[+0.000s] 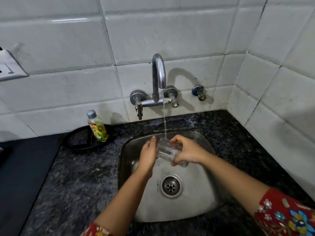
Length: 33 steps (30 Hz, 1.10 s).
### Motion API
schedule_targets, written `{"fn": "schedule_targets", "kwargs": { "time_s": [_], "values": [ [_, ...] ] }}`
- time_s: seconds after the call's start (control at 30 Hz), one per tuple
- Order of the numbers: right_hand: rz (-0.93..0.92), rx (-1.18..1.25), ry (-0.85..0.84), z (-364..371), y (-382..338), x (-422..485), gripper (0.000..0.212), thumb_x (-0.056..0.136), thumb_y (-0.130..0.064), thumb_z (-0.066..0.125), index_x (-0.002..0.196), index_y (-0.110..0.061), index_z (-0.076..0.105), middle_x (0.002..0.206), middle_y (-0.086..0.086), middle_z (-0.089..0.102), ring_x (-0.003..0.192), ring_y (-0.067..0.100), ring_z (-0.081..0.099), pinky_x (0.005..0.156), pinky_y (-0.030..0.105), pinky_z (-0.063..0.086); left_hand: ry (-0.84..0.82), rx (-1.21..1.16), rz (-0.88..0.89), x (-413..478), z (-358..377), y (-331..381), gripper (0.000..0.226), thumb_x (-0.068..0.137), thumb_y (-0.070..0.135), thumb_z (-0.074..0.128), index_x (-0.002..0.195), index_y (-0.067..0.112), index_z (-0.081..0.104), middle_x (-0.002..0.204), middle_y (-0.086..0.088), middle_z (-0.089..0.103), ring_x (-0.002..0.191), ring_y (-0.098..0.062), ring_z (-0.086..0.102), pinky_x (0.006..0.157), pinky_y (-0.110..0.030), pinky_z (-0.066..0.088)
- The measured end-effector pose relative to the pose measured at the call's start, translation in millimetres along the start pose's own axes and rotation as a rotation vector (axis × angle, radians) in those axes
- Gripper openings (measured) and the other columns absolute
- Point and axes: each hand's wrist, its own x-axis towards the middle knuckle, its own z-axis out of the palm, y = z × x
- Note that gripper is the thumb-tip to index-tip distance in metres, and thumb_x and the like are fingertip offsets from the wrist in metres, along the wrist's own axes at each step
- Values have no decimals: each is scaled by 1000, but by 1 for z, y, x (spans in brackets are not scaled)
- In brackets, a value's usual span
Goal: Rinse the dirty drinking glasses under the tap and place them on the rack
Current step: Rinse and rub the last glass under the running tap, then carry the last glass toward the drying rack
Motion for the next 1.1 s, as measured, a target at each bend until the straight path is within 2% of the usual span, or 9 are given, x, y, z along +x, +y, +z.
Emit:
{"fn": "schedule_targets", "kwargs": {
  "time_s": [0.07, 0.13, 0.3, 0.43, 0.57, 0.7, 0.77, 0.87, 1.1],
  "values": [
    [-2, -153, -18, -11, -8, -6, 77, 54, -22, 88, 123, -26, 56, 113, -11, 50, 102, 13, 58, 85, 29, 51, -101, -61, -118, -8, 0, -6, 48, 103, 39, 30, 112, 8, 66, 105, -12, 71, 91, -18, 68, 79, -27, 54],
    [9, -203, -11, -18, -17, -12, 73, 53, -23, 88, 120, -27, 59, 111, -12, 53, 92, 15, 62, 74, 31, 57, -111, -75, -135, -12, 2, -10, 46, 104, 38, 28, 110, 10, 64, 96, -8, 71, 86, -15, 68, 70, -22, 55],
    [-15, -313, 114, -27, -35, -15, 62, 46, -36, 86, 98, -34, 53, 94, -9, 64, 81, 12, 60, 72, 31, 53, -113, -123, -273, -17, 7, -12, 47, 105, 38, 24, 106, 7, 59, 91, -17, 70, 81, -27, 69, 64, -30, 59],
    [-65, -274, 197, -24, -44, -17, 76, 47, -36, 88, 108, -30, 43, 91, -4, 64, 80, 17, 62, 71, 35, 53, -158, -104, -300, -21, 9, -8, 55, 105, 38, 15, 109, 3, 58, 88, -19, 70, 67, -24, 67, 60, -29, 57],
    [-77, -92, 304, -17, -42, -18, 87, 46, -37, 90, 117, -25, 41, 107, -1, 61, 95, 17, 60, 83, 35, 52, -195, -7, -330, -20, 10, -7, 56, 104, 40, 15, 108, 6, 59, 94, -15, 72, 75, -23, 67, 71, -30, 51],
    [-67, 43, 361, -14, -34, -20, 80, 45, -38, 91, 114, -20, 56, 109, -3, 66, 98, 13, 62, 84, 27, 50, -131, 184, -224, -17, 10, -9, 53, 103, 41, 22, 103, 11, 65, 95, -11, 72, 81, -24, 66, 71, -31, 47],
    [-90, 96, 378, -14, -29, -22, 73, 43, -37, 92, 108, -21, 62, 103, -5, 70, 94, 12, 64, 84, 28, 52, -68, 460, -51, -13, 4, -11, 48, 101, 43, 30, 103, 12, 67, 99, -10, 71, 91, -27, 66, 74, -33, 45],
    [-127, 122, 427, -18, -22, -25, 71, 44, -39, 92, 107, -23, 64, 100, -7, 71, 92, 10, 65, 84, 29, 53, 42, 831, 152, -16, -2, -12, 36, 98, 41, 41, 115, 19, 65, 112, -4, 68, 103, -24, 63, 75, -31, 45],
    [-167, 179, 484, -28, -12, -28, 65, 46, -38, 91, 103, -28, 63, 99, -10, 70, 94, 9, 65, 85, 30, 53, 175, 892, 276, -24, 6, -9, 31, 94, 40, 49, 118, 24, 62, 119, 3, 65, 106, -19, 62, 81, -31, 47]
  ]
}}
